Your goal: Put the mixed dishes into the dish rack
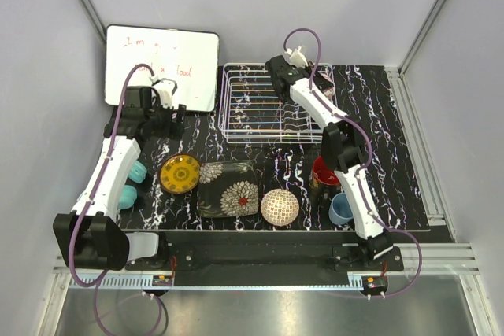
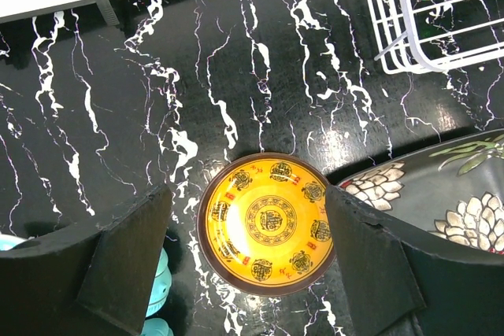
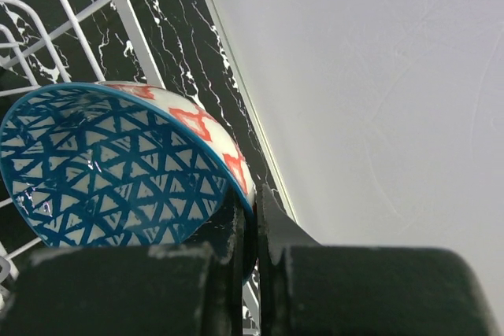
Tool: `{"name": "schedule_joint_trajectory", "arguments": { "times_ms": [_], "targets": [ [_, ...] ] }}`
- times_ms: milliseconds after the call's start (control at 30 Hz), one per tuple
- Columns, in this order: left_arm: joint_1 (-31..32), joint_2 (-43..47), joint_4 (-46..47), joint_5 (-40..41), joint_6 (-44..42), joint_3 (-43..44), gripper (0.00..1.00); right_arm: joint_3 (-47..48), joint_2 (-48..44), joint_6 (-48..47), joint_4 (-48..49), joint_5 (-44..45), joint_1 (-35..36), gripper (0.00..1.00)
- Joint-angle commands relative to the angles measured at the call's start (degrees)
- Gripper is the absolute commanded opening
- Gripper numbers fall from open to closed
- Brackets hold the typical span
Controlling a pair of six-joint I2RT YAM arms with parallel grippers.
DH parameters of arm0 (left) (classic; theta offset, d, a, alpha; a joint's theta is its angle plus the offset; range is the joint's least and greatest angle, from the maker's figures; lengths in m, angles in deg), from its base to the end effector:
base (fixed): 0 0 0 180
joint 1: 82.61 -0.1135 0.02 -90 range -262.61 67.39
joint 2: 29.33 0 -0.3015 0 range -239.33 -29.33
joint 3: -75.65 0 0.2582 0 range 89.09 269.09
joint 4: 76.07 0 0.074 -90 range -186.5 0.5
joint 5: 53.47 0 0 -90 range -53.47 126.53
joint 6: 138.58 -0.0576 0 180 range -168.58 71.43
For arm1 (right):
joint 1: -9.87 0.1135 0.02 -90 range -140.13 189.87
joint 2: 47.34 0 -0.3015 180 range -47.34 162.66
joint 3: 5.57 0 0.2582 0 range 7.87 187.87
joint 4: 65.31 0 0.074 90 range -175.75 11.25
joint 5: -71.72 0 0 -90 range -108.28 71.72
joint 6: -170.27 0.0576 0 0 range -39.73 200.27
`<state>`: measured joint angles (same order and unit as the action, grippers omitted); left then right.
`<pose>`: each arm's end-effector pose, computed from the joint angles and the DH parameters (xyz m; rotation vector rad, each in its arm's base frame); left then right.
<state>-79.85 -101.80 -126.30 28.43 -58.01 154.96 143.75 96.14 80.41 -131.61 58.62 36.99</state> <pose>0.2800 -0.0216 0.3417 0.3167 2.2994 -0.1058 0.5259 0.2063 0.2435 -0.0587 2.0171 -1.4014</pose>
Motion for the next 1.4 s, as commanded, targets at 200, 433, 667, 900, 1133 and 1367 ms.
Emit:
{"name": "schedule_joint_trajectory", "arguments": {
  "times_ms": [200, 433, 667, 900, 1133, 1367],
  "targets": [
    [-0.7, 1.6, 0.4, 1.3, -1.0, 1.5, 0.82, 3.1, 3.1, -6.2, 9.8, 4.6, 2.7, 0.0],
    [-1.1, 1.8, 0.2, 1.0, -1.3, 1.2, 0.82, 2.1, 4.8, -6.9, 10.9, 3.4, 3.9, 0.0],
    [-1.5, 1.3, 0.2, 0.8, -1.3, 1.5, 0.82, 0.2, 2.3, -6.3, 11.0, 1.8, 4.6, 0.7],
    [-1.7, 1.5, -0.2, 0.8, -1.8, 1.5, 0.82, -2.0, -5.0, -6.9, 11.1, 0.6, 6.7, 0.82],
    [-2.1, 1.4, 0.0, 1.1, -2.0, 1.3, 0.82, -10.0, -25.0, -2.4, 5.3, -4.3, 14.8, 0.86],
    [-2.2, 0.5, 0.9, 1.1, -1.6, 0.8, 0.82, -33.3, -54.3, 18.5, -5.3, -55.2, 17.8, 0.77]
  ]
}}
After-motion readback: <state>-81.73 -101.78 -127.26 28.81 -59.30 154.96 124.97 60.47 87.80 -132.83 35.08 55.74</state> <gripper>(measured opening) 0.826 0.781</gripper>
